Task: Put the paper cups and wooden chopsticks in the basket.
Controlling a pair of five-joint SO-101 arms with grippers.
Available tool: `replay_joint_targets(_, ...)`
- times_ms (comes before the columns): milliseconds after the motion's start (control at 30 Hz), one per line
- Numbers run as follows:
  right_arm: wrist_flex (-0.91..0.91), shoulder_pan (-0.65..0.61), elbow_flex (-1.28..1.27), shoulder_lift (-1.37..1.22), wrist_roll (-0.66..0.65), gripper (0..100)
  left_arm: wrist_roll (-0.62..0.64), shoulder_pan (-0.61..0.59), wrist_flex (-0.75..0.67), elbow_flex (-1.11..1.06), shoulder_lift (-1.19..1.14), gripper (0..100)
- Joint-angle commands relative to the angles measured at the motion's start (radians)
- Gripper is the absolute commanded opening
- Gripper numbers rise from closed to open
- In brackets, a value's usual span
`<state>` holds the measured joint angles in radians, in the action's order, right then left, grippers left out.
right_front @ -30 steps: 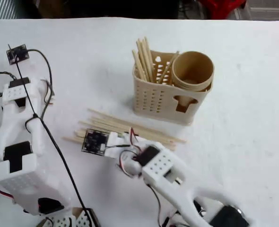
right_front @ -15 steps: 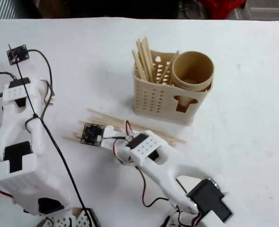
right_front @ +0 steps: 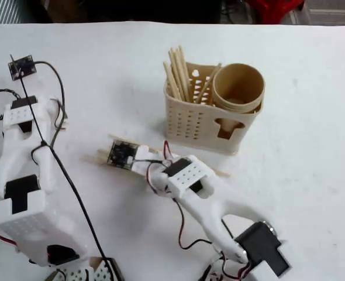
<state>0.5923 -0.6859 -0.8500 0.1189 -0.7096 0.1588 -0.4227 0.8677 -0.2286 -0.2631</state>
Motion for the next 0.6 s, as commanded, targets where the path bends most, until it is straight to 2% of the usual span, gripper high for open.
replay_joint_targets(0, 0.019, 0.027, 0.037, 0.074, -0.002, 4.8, -0.011, 0.013, 0.005, 0.005, 0.007, 7)
replay_joint_targets(200, 0.018, 0.082, 0.072, 0.073, 0.078, 2.9, -0.011, 0.013, 0.005, 0.005, 0.007, 7)
replay_joint_targets(300, 0.018, 0.09, 0.071, 0.073, 0.078, 2.1, -0.011, 0.013, 0.005, 0.005, 0.007, 7)
replay_joint_targets(567, 0.047, 0.079, 0.069, 0.082, 0.072, 15.6, -0.011, 0.013, 0.005, 0.005, 0.007, 7)
